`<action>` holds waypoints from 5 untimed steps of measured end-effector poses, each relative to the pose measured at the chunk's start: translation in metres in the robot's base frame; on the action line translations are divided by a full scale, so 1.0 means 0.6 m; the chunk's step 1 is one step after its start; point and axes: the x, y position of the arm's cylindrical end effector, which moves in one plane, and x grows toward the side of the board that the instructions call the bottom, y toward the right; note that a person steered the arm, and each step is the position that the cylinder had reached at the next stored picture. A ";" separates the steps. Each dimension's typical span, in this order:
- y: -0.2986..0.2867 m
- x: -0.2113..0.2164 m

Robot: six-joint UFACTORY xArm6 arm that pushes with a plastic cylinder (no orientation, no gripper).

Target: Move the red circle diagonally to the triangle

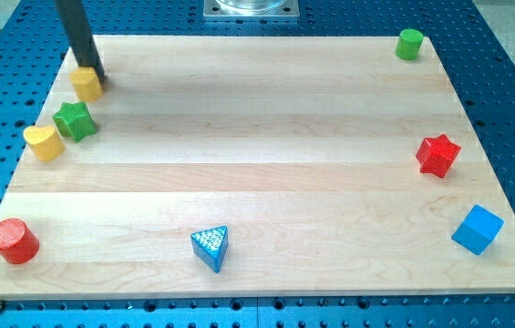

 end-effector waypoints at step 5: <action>0.107 0.438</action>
